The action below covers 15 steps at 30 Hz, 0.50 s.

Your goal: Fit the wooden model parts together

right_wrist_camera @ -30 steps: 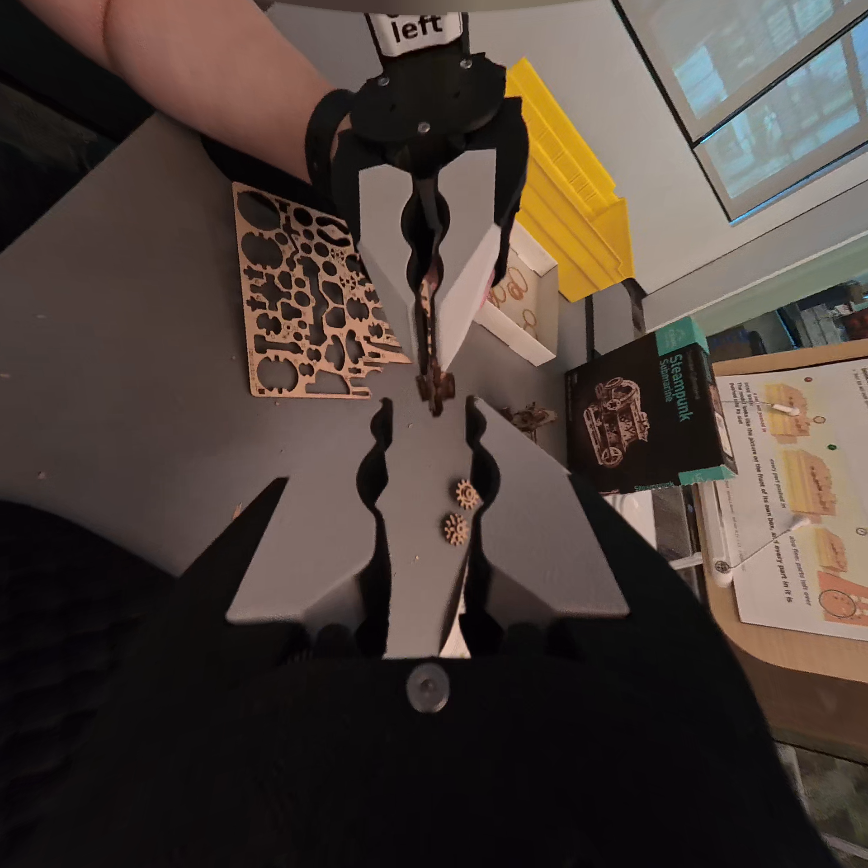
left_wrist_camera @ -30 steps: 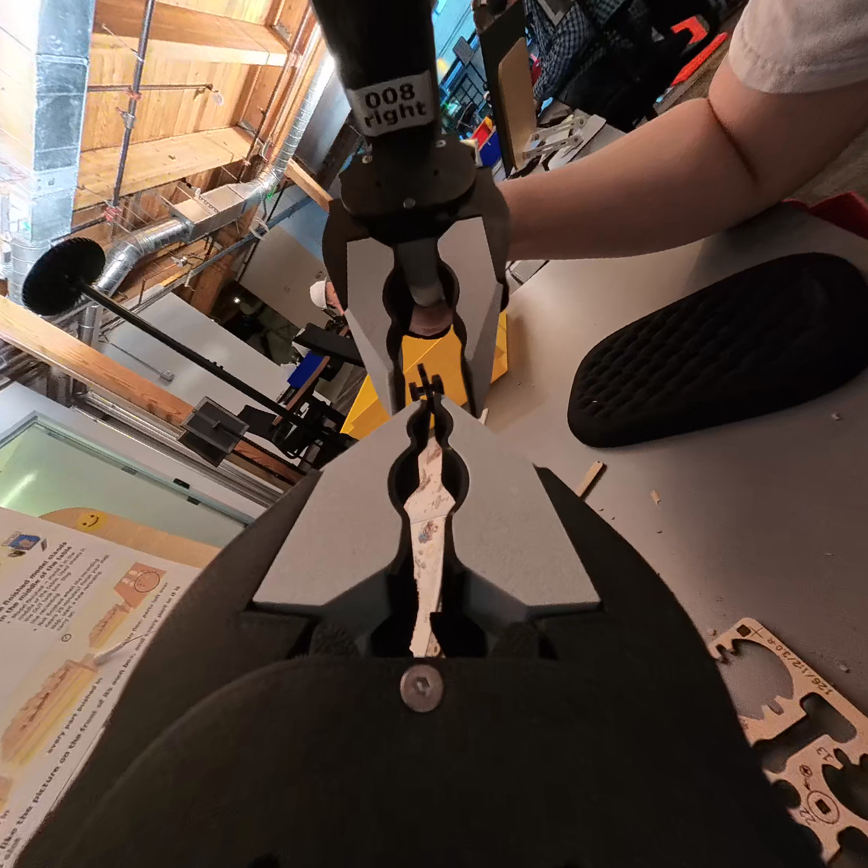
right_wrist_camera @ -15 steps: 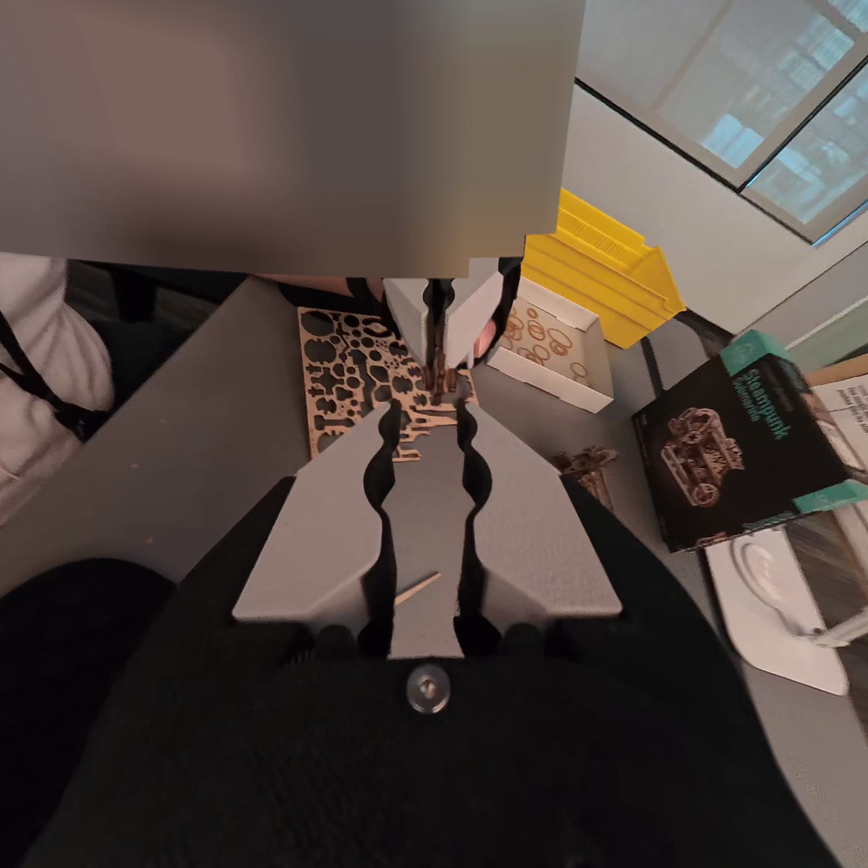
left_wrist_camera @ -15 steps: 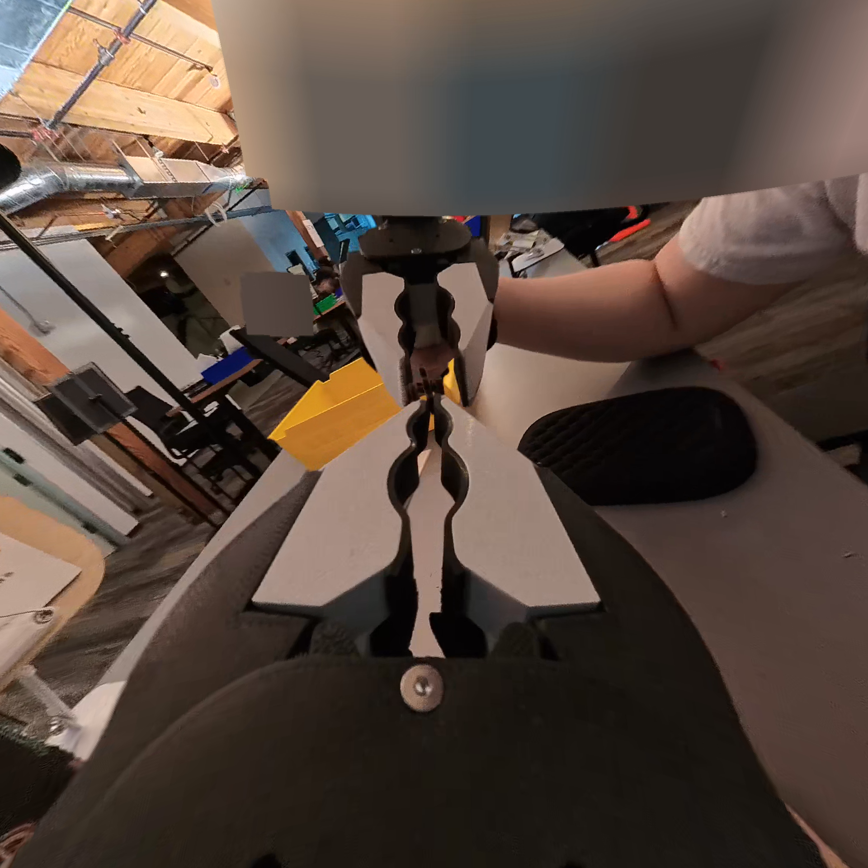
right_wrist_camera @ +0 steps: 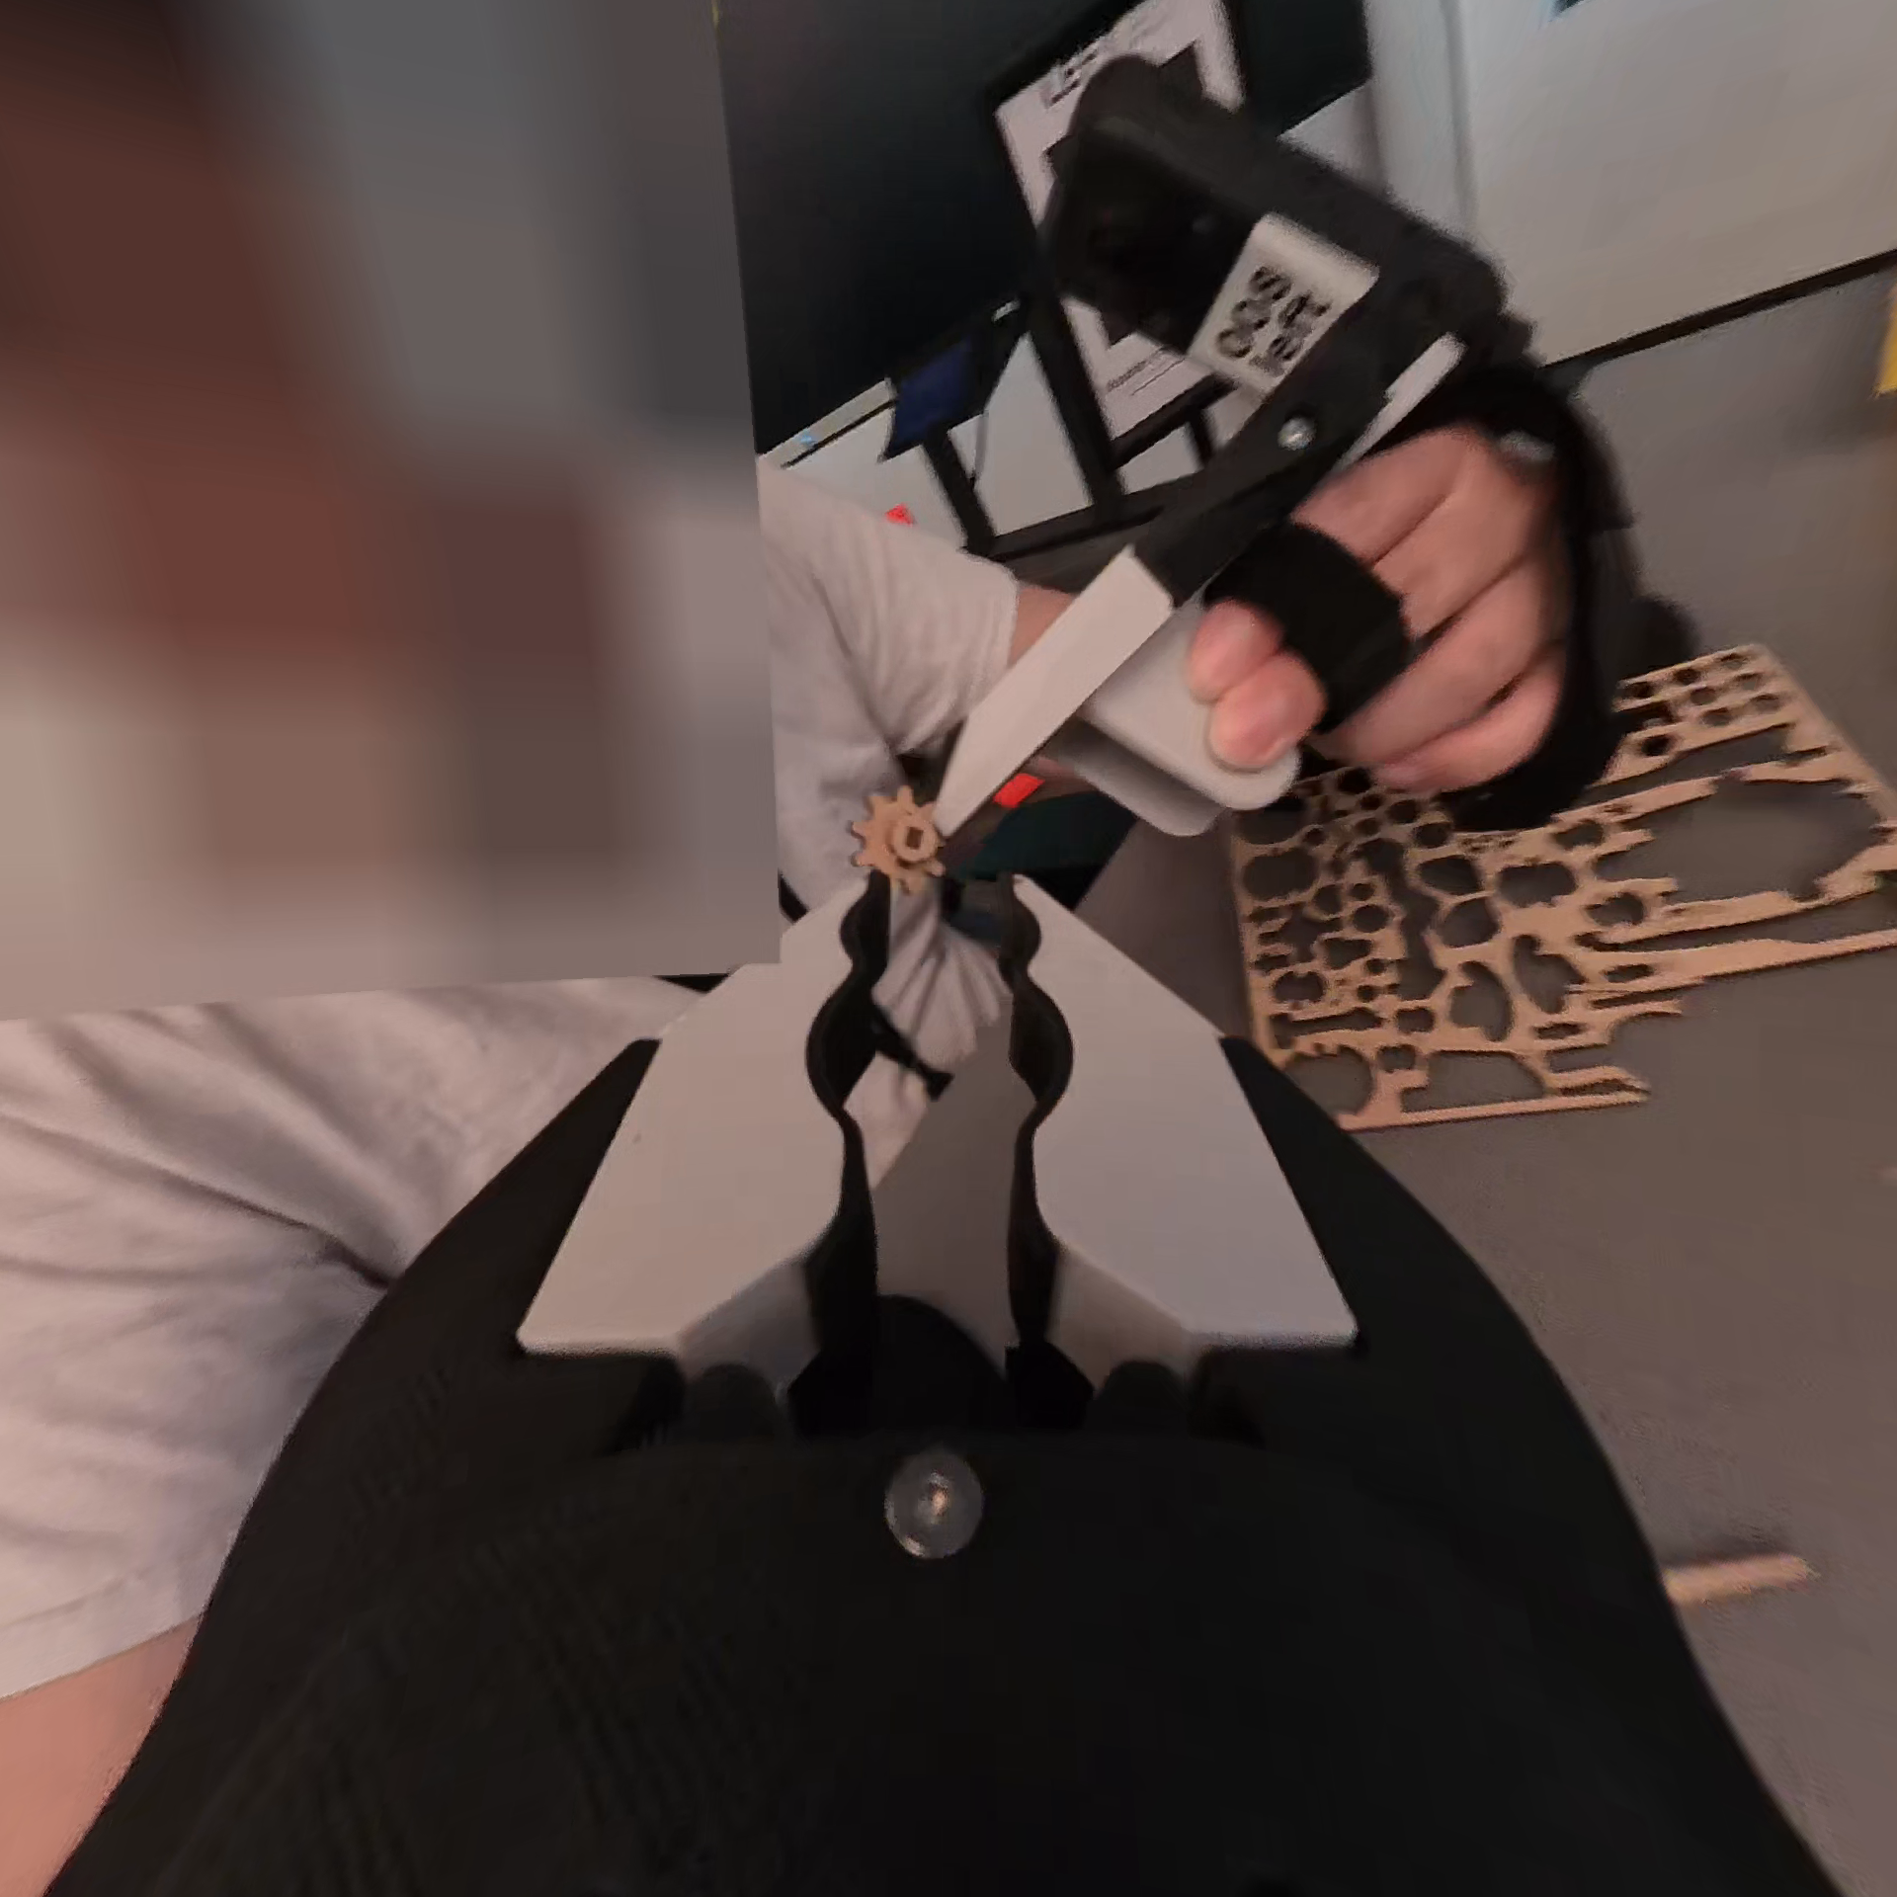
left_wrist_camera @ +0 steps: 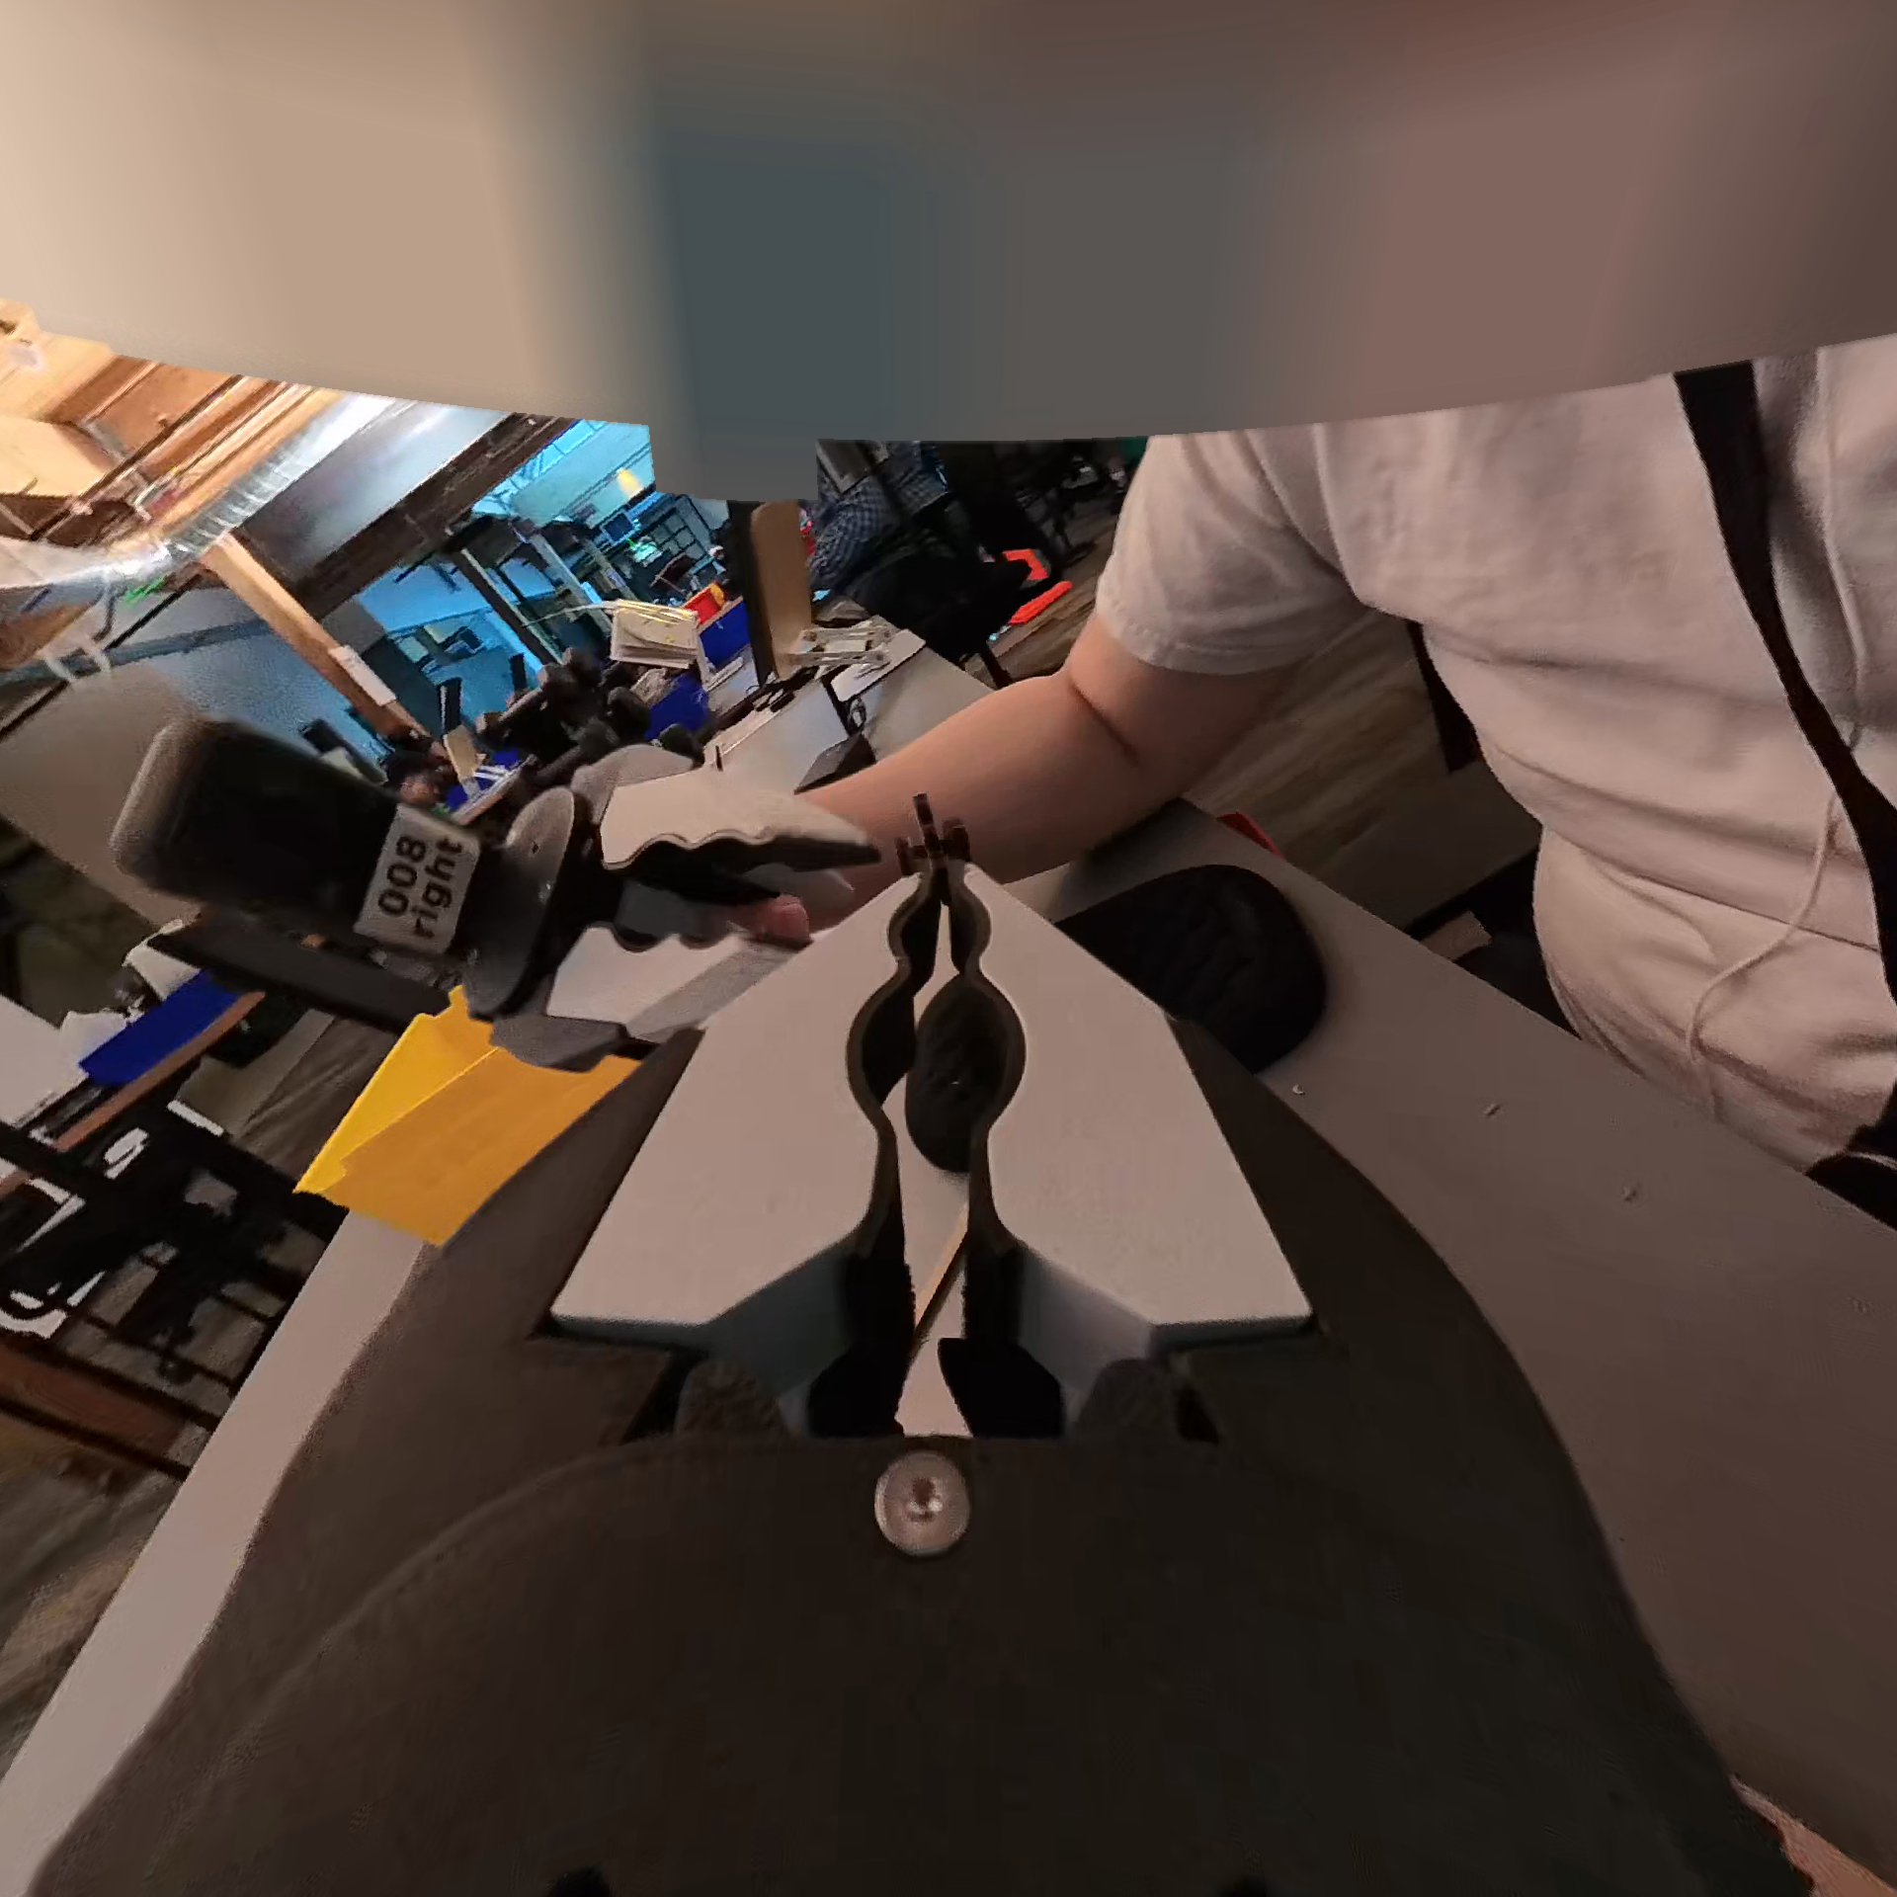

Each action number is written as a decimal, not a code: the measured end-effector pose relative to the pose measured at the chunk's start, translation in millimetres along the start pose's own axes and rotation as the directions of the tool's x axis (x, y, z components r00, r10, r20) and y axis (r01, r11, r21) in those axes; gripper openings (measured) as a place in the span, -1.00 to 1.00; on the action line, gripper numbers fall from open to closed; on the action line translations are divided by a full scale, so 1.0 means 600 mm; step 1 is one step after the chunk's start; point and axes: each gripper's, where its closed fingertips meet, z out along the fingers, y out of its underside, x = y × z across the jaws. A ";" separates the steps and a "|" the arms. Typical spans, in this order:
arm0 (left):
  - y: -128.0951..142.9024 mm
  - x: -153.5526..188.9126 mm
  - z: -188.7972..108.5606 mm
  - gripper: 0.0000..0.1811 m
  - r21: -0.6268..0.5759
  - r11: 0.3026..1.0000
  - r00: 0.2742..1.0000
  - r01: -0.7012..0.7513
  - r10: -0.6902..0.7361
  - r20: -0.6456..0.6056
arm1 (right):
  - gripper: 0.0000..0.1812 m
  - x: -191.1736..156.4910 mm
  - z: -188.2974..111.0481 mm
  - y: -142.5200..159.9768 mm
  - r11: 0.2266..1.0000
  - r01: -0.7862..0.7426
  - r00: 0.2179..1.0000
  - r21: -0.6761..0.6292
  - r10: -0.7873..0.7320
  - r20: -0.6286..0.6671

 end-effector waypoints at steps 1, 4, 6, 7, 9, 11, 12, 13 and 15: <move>-0.001 0.005 0.001 -1.00 -0.002 1.000 1.000 -0.008 0.008 -0.013 | -0.78 -0.012 0.008 0.003 1.000 -0.019 0.998 -0.010 0.020 0.056; -0.001 0.022 0.007 -1.00 0.000 1.000 0.998 -0.004 0.004 -0.071 | -0.77 -0.021 0.023 0.003 0.997 -0.076 0.990 -0.010 0.077 0.118; 0.002 0.030 0.012 -1.00 -0.011 1.000 0.995 -0.002 0.001 -0.097 | -0.79 -0.022 0.029 0.009 0.994 -0.104 0.985 -0.027 0.107 0.137; 0.004 0.034 0.014 -1.00 -0.017 1.000 0.994 -0.003 0.001 -0.107 | -0.79 -0.021 0.032 0.014 0.993 -0.111 0.984 -0.044 0.116 0.136; 0.006 0.036 0.017 -1.00 -0.019 1.000 0.994 0.003 -0.005 -0.112 | -0.79 -0.019 0.039 0.024 0.990 -0.120 0.983 -0.077 0.129 0.133; 0.009 0.037 0.017 -1.00 -0.026 1.000 0.993 0.002 -0.005 -0.118 | -0.82 -0.018 0.043 0.032 0.986 -0.128 0.981 -0.103 0.141 0.134; 0.010 0.037 0.018 -1.00 -0.032 0.999 0.993 -0.001 -0.003 -0.116 | -0.85 -0.021 0.044 0.035 0.984 -0.137 0.978 -0.116 0.153 0.145; 0.011 0.038 0.018 -1.00 -0.033 0.999 0.993 -0.001 -0.003 -0.119 | -0.85 -0.021 0.044 0.036 0.982 -0.144 0.976 -0.119 0.161 0.146; 0.011 0.038 0.018 -1.00 -0.034 0.999 0.993 -0.003 -0.001 -0.118 | -0.88 -0.022 0.042 0.036 0.982 -0.149 0.974 -0.119 0.166 0.154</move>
